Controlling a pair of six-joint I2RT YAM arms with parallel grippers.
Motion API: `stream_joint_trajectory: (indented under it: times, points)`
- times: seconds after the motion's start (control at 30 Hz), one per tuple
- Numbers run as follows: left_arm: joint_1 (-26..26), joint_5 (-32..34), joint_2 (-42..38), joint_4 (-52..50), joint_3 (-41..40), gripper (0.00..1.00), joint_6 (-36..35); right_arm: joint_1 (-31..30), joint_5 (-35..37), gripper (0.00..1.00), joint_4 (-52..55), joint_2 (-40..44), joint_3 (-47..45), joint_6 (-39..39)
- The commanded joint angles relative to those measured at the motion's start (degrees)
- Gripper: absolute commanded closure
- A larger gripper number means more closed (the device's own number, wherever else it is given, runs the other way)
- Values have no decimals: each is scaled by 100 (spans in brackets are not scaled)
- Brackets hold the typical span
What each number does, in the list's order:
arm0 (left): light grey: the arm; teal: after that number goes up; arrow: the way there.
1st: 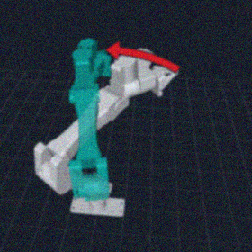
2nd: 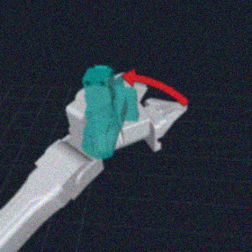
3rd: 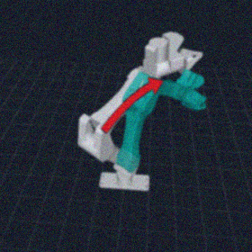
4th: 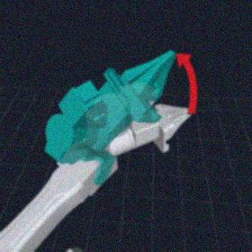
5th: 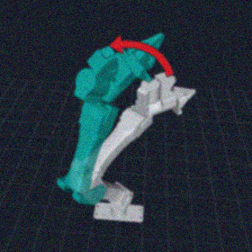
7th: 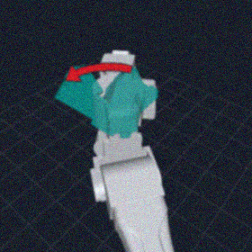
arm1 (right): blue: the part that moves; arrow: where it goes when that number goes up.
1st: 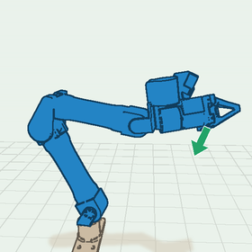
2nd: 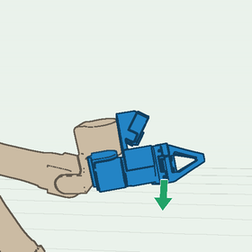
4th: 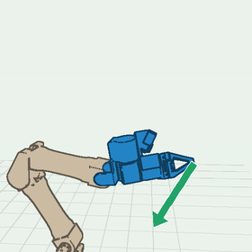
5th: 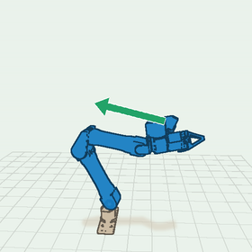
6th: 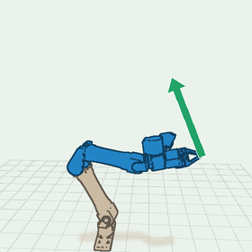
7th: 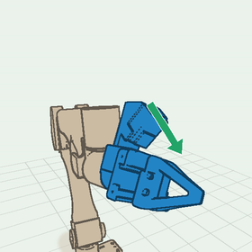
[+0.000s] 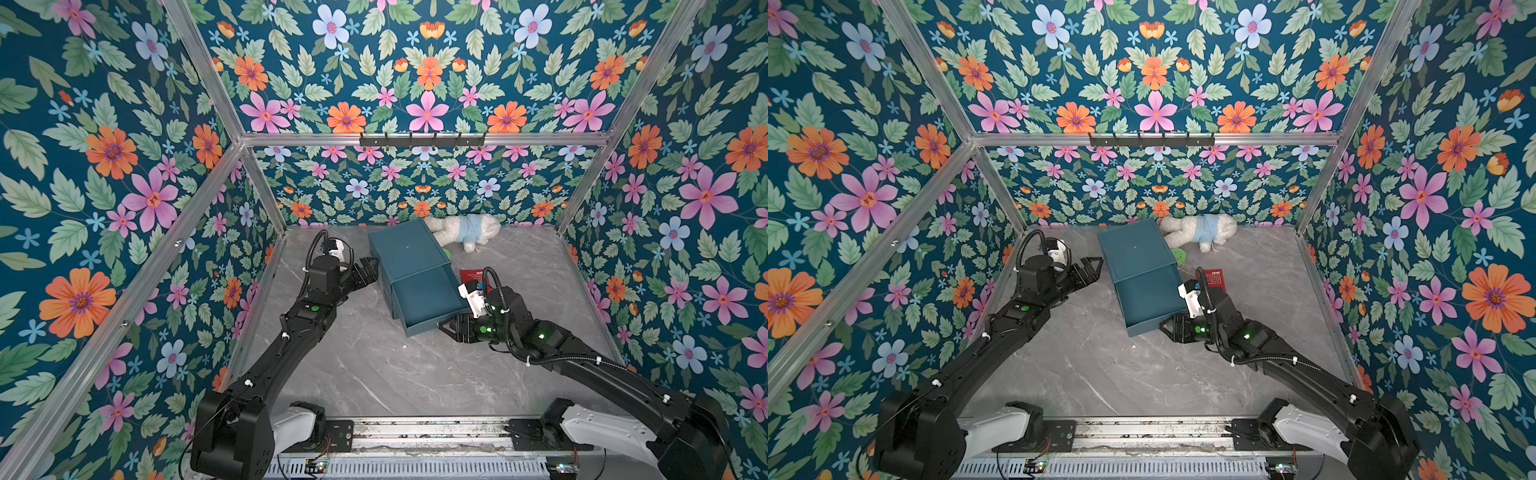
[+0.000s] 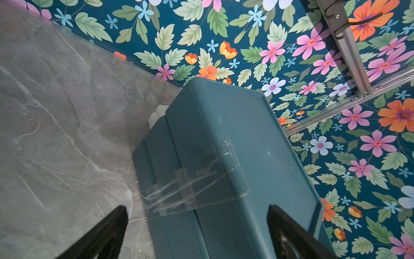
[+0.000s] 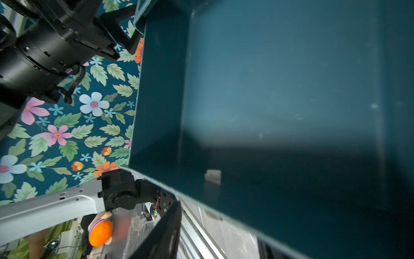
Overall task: Take the postcards out of the drawer
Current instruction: Close the drawer in the storage box.
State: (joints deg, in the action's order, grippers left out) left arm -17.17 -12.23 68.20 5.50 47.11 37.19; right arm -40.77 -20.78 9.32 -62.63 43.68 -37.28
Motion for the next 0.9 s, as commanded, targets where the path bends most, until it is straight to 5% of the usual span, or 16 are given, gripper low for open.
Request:
stream_joint_trajectory:
  times: [0.0,0.33,0.87]
  points:
    - [-2,54,-9,-14,0,0,-4,-12,-115,48,-653,-186,4,-199]
    - [1,124,-18,43,-79,0,0,-18,51,91,-740,-337,121,-181]
    - [-4,41,38,110,-115,0,-56,216,258,94,-1097,-1604,1228,325]
